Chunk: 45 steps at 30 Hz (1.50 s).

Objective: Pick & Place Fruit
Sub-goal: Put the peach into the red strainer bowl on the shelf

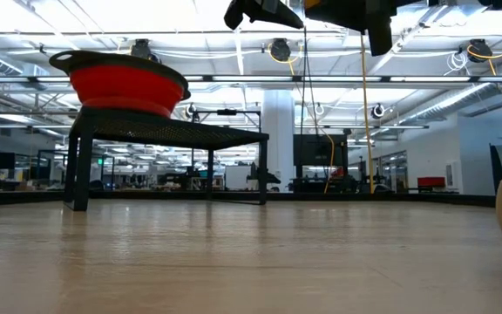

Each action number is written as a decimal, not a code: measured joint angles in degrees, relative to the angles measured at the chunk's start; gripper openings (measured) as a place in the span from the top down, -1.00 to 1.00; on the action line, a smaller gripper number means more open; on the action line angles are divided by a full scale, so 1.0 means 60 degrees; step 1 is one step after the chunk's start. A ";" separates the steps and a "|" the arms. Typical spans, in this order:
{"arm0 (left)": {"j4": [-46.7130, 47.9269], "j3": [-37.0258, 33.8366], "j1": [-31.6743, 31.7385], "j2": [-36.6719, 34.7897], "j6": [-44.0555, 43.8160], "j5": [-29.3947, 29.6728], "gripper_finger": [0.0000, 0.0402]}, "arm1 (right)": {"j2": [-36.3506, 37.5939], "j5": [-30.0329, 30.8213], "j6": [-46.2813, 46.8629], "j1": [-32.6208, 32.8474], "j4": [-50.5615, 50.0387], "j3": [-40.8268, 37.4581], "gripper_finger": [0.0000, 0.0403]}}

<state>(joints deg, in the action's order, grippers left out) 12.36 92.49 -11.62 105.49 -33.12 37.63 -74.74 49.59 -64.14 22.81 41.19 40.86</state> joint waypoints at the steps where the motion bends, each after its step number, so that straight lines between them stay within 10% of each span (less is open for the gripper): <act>1: 0.0000 0.0000 0.0007 0.0000 0.0007 0.0000 -0.36 | 0.0000 -0.0013 -0.0001 -0.0037 0.0018 0.0000 0.42; 20: 0.0009 0.0000 0.0003 0.0000 0.0251 -0.0175 0.52 | 0.0000 -0.0011 -0.0004 -0.0146 0.0022 0.0000 0.42; 45: 0.0069 -0.0004 0.0003 -0.0004 0.0328 -0.0318 0.58 | 0.0015 0.0336 0.0827 0.0086 -0.0117 0.0000 0.02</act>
<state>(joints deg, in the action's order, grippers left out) 12.78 92.47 -11.60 105.47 -31.15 35.72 -74.65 51.60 -59.18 23.33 40.49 40.86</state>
